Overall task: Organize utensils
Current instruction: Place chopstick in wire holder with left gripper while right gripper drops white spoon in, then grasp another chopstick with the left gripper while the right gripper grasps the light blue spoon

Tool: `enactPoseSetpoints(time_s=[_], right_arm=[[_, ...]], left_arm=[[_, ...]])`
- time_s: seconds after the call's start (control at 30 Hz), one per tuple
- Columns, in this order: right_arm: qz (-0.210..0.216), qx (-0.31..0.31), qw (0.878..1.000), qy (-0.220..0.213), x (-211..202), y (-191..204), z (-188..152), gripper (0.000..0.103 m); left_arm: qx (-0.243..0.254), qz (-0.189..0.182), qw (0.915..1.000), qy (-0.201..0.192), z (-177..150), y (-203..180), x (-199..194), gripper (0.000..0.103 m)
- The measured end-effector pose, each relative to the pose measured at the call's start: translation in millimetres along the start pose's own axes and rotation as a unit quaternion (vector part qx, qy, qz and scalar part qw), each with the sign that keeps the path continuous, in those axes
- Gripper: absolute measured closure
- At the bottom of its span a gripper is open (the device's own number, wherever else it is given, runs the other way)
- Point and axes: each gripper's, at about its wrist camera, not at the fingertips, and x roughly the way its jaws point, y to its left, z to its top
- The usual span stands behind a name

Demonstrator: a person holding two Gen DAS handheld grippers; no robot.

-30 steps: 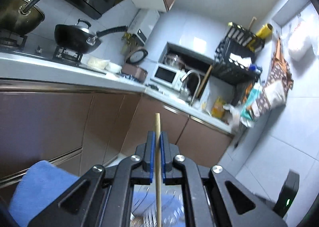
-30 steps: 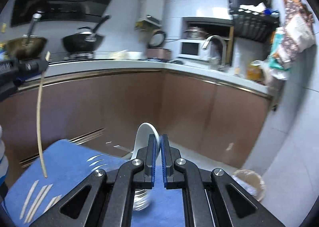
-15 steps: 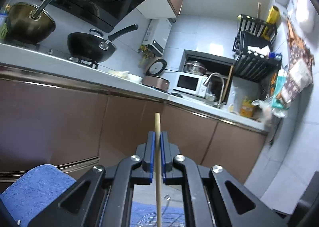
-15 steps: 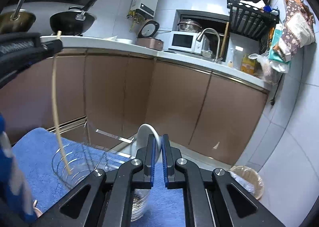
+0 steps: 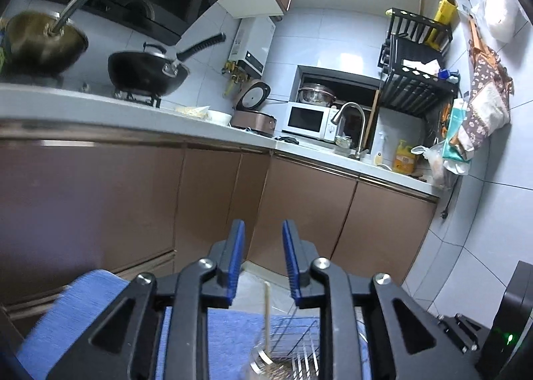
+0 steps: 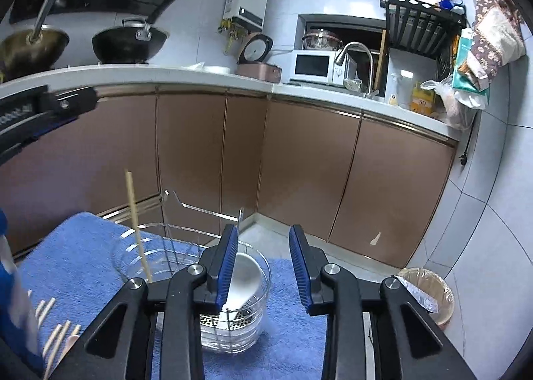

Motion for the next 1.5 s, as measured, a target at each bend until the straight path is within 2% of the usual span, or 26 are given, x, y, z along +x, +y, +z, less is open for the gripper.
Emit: enactPoseSetpoints(time_s=[0.17,0.37,0.57,0.73,0.8,0.9,1.03,1.13,1.23,1.33,1.5], right_arm=[[0.023,0.007,1.0,-0.014,-47.4,-0.5,11.7,0.073],[0.05,0.008,0.999,-0.018,-98.8,0.7,14.1,0.073],[0.077,0.011,0.997,-0.004,-138.3,1.7,10.1,0.073],[0.102,0.023,0.994,0.025,-148.9,5.6,-7.6,0.073],[0.111,0.023,0.993,0.044,-147.4,9.4,-18.4,0.073],[0.126,0.028,0.989,0.073,-140.1,13.0,-33.8,0.073],[0.145,0.042,0.981,0.122,-118.0,14.7,-59.5,0.073],[0.162,0.057,0.971,0.168,-93.3,11.8,-78.6,0.073],[0.178,0.072,0.96,0.206,-70.6,7.2,-97.2,0.073],[0.183,0.085,0.952,0.231,-52.3,3.5,-112.5,0.073],[0.184,0.104,0.944,0.253,-31.2,-7.6,-127.2,0.073]], left_arm=[[0.025,0.015,0.9993,0.024,30.8,18.0,-43.9,0.08],[0.039,0.011,0.9951,0.09,48.0,49.0,-93.5,0.08],[0.017,-0.005,0.9838,0.178,42.8,94.7,-134.1,0.08],[0.009,-0.001,0.974,0.226,24.4,126.1,-154.6,0.08],[0.004,-0.012,0.9668,0.255,11.1,134.2,-155.5,0.08],[-0.01,-0.036,0.9509,0.307,-15.0,141.0,-146.0,0.08],[-0.02,-0.042,0.9257,0.375,-58.5,141.4,-117.3,0.08],[-0.03,-0.044,0.9008,0.431,-92.4,139.4,-87.7,0.081],[-0.023,-0.028,0.8818,0.47,-122.9,138.3,-59.5,0.081],[-0.025,-0.015,0.8685,0.495,-140.6,141.3,-38.0,0.081],[-0.022,0.006,0.8575,0.514,-158.5,145.0,-15.5,0.083]])
